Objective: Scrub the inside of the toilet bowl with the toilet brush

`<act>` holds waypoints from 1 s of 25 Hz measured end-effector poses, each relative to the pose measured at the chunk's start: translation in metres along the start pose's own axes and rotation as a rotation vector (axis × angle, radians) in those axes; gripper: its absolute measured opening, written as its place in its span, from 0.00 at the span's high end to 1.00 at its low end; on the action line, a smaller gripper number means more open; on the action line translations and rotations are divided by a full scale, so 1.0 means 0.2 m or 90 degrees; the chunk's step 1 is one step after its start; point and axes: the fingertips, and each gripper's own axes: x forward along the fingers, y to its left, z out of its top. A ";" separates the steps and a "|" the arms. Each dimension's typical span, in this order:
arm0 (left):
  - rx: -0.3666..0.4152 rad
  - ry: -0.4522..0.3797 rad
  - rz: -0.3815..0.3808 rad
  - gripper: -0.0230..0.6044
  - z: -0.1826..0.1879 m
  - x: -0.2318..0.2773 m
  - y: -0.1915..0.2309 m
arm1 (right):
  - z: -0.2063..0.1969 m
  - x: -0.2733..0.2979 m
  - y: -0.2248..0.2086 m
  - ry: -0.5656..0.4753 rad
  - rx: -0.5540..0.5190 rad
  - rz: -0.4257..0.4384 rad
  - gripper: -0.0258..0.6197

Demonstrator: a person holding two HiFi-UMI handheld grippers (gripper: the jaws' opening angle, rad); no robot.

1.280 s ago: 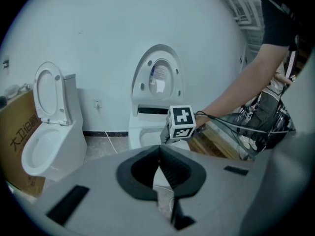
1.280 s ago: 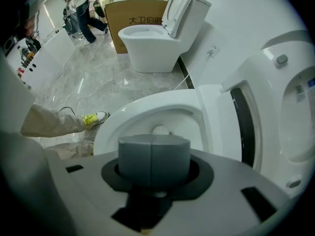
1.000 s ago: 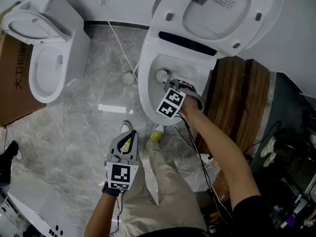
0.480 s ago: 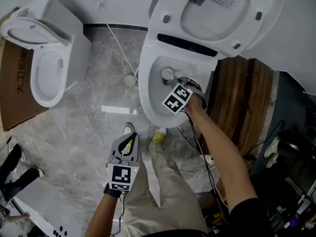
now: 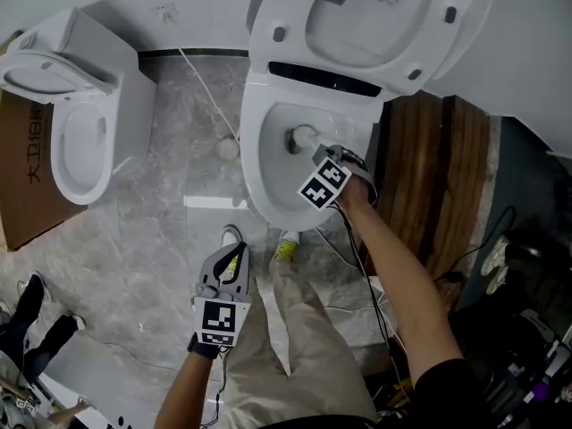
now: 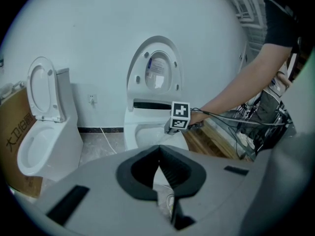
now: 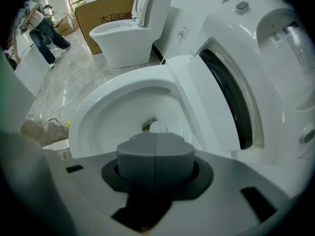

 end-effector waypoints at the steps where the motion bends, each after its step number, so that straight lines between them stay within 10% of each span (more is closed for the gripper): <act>1: 0.002 0.001 -0.003 0.95 0.00 0.00 -0.01 | -0.02 0.00 0.01 0.001 0.004 0.001 0.73; 16: 0.031 0.004 -0.031 0.95 0.01 -0.01 -0.09 | -0.14 -0.05 0.17 0.000 0.030 0.019 0.73; 25: 0.055 0.005 -0.052 0.95 0.09 -0.11 -0.16 | -0.13 -0.33 0.37 -0.063 0.192 0.084 0.73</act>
